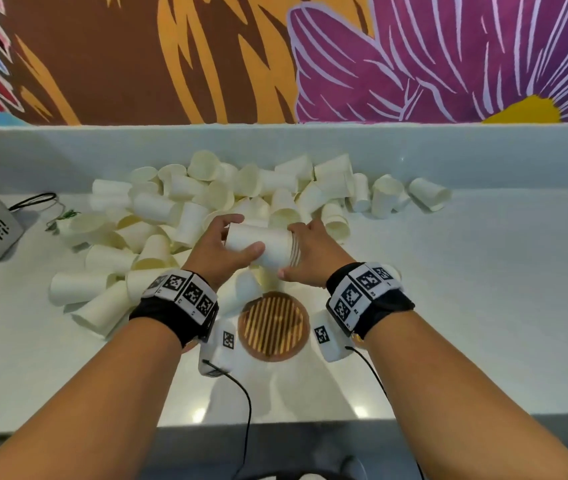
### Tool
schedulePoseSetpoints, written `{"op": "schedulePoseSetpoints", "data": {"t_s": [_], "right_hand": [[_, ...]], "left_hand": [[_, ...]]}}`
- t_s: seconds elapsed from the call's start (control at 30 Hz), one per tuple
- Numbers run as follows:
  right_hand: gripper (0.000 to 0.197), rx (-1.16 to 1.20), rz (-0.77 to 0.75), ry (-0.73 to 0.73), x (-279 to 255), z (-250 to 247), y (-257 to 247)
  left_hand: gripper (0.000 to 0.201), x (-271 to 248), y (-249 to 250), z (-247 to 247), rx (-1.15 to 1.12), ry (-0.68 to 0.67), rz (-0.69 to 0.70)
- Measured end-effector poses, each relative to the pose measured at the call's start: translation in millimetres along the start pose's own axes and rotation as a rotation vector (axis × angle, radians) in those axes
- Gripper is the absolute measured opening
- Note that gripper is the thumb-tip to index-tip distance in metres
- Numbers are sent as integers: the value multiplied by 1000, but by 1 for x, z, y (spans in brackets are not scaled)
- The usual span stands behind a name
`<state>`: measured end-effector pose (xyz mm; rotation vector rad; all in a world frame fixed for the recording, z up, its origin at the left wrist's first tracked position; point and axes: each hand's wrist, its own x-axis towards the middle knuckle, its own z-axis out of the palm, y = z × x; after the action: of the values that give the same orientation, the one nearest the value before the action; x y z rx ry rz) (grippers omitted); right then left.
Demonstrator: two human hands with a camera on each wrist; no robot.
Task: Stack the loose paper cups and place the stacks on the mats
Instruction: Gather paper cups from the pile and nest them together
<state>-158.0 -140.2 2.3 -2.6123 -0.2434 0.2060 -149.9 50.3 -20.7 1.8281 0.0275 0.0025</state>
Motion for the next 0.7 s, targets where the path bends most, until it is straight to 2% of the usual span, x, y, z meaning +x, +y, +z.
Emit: {"op": "schedulePoseSetpoints", "data": {"t_s": [0.13,0.23,0.33,0.47,0.7], "right_hand": [[88,43,22,-22,-9,24,-4],[74,73,59,-43,-13,43,-5],[60,69,106,-80,-15,63,1],[74,74,140,-156,-22,84,11],[74,111,170,-152,-25,101,19]], "left_hand": [[70,-9,-10,-5,38,-49,-8],[76,-17,-19,-3,59,-77,-15],[73,-24,-30,0,93,-101,-49],[67,-28,-42,6,160,-191,-60],[63,-30,-49,13,282,-277,-37]]}}
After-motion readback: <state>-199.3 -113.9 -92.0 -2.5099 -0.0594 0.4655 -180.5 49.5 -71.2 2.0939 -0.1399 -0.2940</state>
